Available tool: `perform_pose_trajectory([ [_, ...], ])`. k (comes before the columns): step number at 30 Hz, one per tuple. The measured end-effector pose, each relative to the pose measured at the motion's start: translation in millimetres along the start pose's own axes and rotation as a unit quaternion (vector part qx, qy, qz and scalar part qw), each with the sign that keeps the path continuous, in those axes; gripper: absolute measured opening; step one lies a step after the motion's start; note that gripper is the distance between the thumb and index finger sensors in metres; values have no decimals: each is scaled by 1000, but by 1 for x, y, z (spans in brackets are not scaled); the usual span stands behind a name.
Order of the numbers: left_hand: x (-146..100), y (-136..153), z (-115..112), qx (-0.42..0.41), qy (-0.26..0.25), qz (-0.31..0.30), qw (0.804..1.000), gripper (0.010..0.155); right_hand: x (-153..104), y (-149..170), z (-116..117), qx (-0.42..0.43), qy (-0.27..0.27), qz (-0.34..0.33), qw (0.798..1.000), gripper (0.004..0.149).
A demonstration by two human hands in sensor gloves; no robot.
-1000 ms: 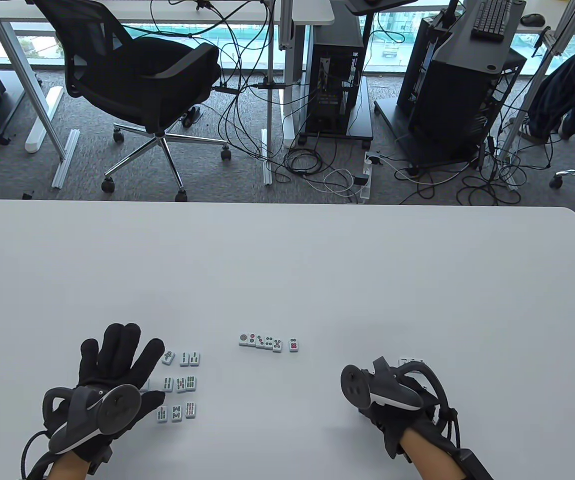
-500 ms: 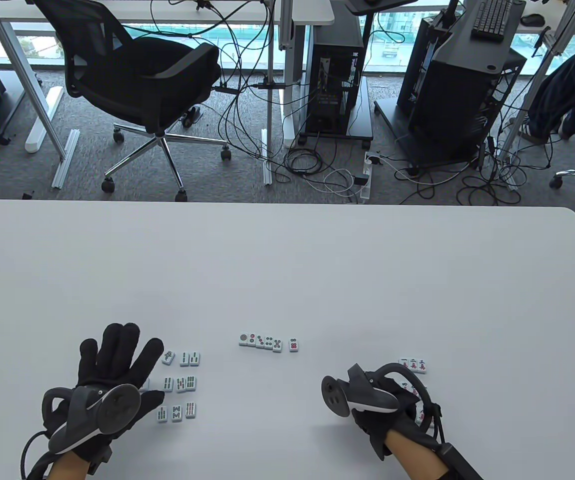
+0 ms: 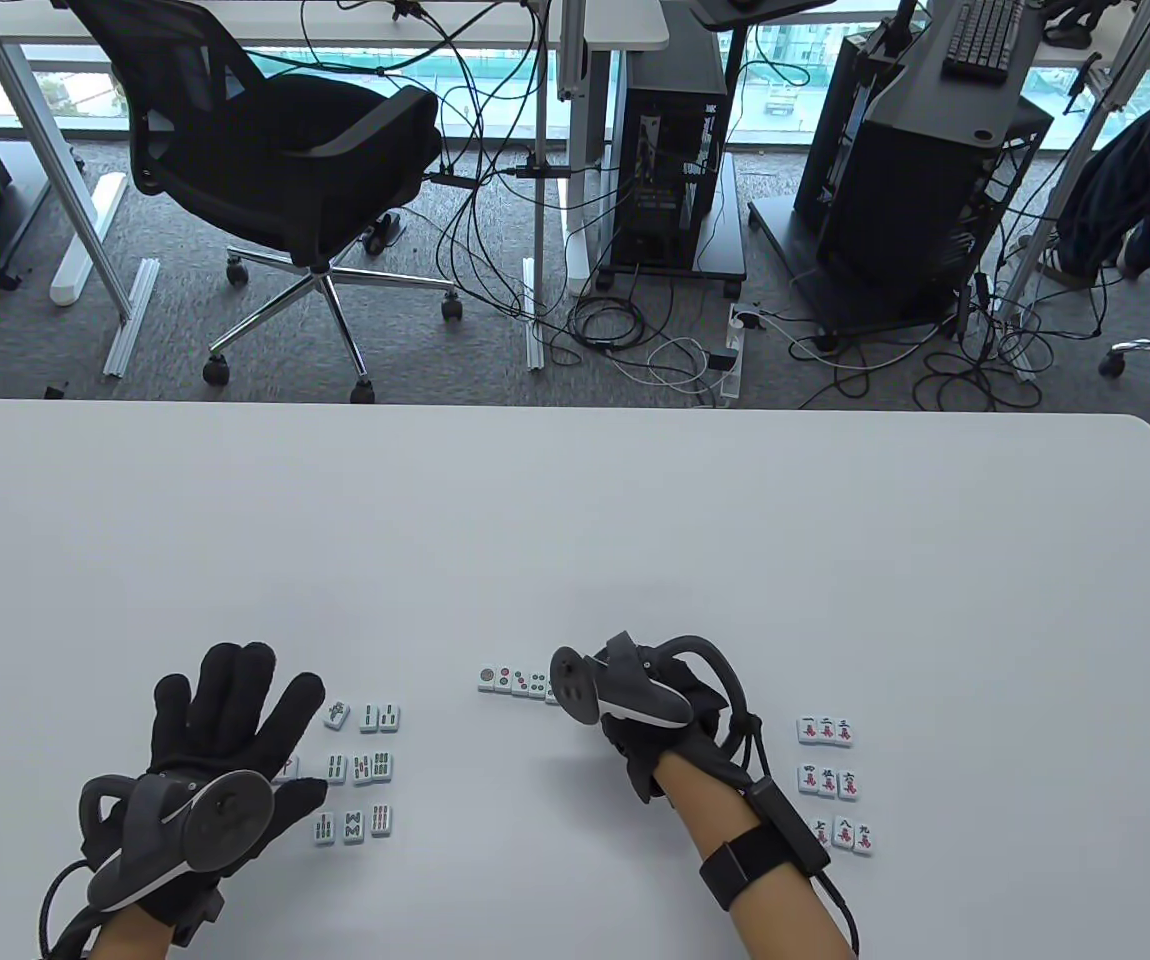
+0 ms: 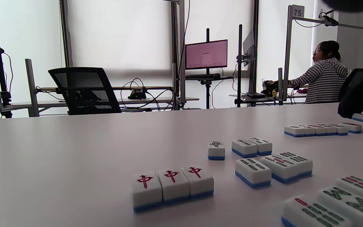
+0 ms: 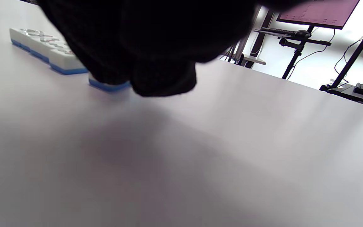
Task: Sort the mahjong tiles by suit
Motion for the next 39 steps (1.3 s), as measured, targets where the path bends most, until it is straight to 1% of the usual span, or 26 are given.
perform_pose_trajectory([
  [3, 0, 0, 1, -1, -3, 0, 1000, 86, 8, -5, -1, -4, -22, 3, 1000, 57],
  [9, 0, 0, 0, 0, -3, -3, 1000, 86, 13, -8, 4, 10, -35, 3, 999, 56],
  [15, 0, -1, 0, 1, -1, -4, 1000, 86, 12, -10, 6, 9, -27, -3, 1000, 57],
  [19, 0, -2, -1, 0, 1, -5, 1000, 86, 6, -7, 3, 21, -22, -8, 1000, 62],
  [21, 0, -2, -1, 2, 3, -6, 1000, 86, -2, -3, -1, 31, -8, -9, 999, 64],
  [25, 0, -2, -1, 3, 4, -5, 1000, 86, -27, 17, -12, 43, 25, -5, 999, 65],
  [29, 0, -2, -1, 4, 5, -4, 1000, 86, -61, 46, -13, 43, 26, 5, 999, 65],
  [31, 0, -2, -1, 5, 6, -3, 1000, 86, -79, 60, -7, 39, 15, 13, 999, 64],
  [35, 0, -3, -1, 11, 6, 0, 1000, 86, -111, 84, 16, 42, -35, 25, 998, 61],
  [37, 0, -3, -1, 14, 6, 2, 1000, 87, -122, 89, 30, 39, -64, 28, 997, 62],
  [39, 0, -2, 0, 16, 6, 4, 1000, 87, -129, 88, 41, 33, -79, 20, 996, 63],
])
Point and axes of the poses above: the tracker on the back of each hand, its own y axis roughly to the little-finger side, its own x axis roughly from the wrist to the fingertips, z = x × y, the point moved 3 cm from there along x, roughly from the wrist to the fingertips, and after that the axes turned 8 degrees about -x, right-handed, at the moved point
